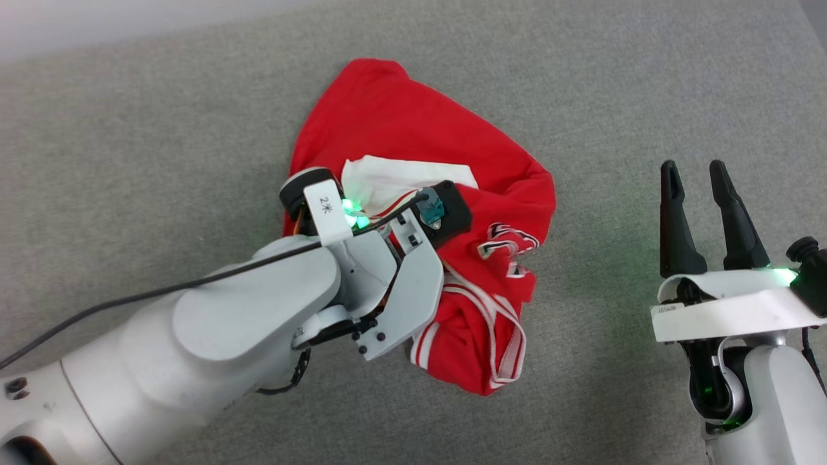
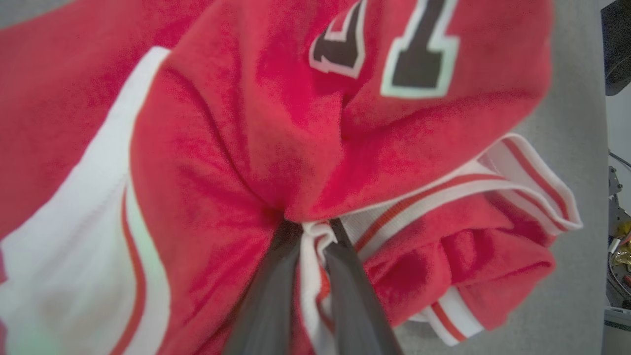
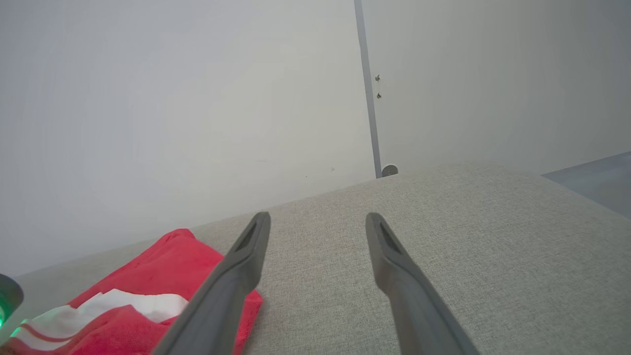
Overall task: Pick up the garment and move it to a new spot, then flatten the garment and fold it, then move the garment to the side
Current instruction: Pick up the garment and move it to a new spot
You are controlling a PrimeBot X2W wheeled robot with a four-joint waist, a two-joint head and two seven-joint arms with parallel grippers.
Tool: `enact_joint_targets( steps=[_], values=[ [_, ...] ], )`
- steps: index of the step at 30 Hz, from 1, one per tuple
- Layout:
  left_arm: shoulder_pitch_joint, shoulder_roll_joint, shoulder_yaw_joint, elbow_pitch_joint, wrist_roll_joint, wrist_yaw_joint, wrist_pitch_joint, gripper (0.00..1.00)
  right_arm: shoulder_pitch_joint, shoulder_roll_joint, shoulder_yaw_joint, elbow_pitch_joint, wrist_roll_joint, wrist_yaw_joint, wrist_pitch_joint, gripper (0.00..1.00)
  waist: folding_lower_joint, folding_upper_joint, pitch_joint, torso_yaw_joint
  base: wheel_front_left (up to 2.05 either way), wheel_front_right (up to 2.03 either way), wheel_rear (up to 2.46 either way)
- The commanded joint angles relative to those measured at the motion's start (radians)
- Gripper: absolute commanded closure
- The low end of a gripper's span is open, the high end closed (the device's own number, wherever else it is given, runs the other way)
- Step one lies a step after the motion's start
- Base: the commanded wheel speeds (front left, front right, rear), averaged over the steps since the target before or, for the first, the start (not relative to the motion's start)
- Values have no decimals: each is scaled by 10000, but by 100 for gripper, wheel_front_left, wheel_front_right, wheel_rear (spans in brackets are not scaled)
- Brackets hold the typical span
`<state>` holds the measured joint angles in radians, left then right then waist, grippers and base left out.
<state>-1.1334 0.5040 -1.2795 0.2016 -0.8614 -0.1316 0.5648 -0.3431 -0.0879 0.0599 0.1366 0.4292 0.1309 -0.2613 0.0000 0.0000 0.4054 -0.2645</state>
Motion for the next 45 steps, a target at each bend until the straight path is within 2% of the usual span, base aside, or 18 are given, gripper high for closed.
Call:
enact_joint_targets(
  steps=[1,8,15,17,18,19,20,21,25,31,38,42,45],
  values=[
    [192,35,-24,132,-22,19,154,100,-162,61,-1,-54,48,-3,-51,0,0,0,257,-197,0,0,0],
    [527,-14,-160,736,85,22,1158,100,-398,183,93,-118,86,-3,-51,0,0,0,665,-405,0,0,0],
    [690,-121,-235,1027,37,60,1228,100,-512,244,141,-60,37,-3,-51,0,0,0,783,-449,0,0,0],
    [710,-130,-236,1020,21,60,1256,86,-527,238,134,-34,-1,-3,-51,0,0,0,764,-408,0,0,0],
    [699,-150,-236,996,-1,60,1257,76,-529,214,121,-17,-20,-3,-50,0,0,0,739,-358,0,0,0],
    [635,-173,-234,1000,-71,59,1116,57,-529,190,120,-3,-39,-3,-51,0,0,0,706,-302,0,0,0],
    [553,-227,-224,989,-121,59,996,19,-521,162,127,8,-61,-3,-51,0,0,0,664,-234,0,0,0],
    [489,-290,-205,932,-132,57,917,0,-507,125,137,24,-75,-3,-51,0,0,0,617,-153,0,0,0],
    [144,-440,-75,830,-420,56,41,0,-376,-89,183,147,-122,-3,-51,0,0,0,278,272,0,0,0],
    [-244,-654,-6,976,-1177,21,-1920,0,-84,-510,247,413,-233,-3,-51,0,0,0,-502,1126,0,0,0],
    [305,-340,75,1871,-2663,21,-4996,0,296,-997,382,868,-203,-3,-51,0,0,0,-1420,2029,0,0,0],
    [1260,-140,368,2445,-3636,19,-6798,0,606,-1168,275,1143,-138,-3,-50,0,0,0,-1838,2441,0,0,0],
    [2070,151,465,2804,-4085,19,-7773,0,880,-1309,186,1305,-116,-3,-52,0,0,0,-2084,2695,0,0,0]
  ],
)
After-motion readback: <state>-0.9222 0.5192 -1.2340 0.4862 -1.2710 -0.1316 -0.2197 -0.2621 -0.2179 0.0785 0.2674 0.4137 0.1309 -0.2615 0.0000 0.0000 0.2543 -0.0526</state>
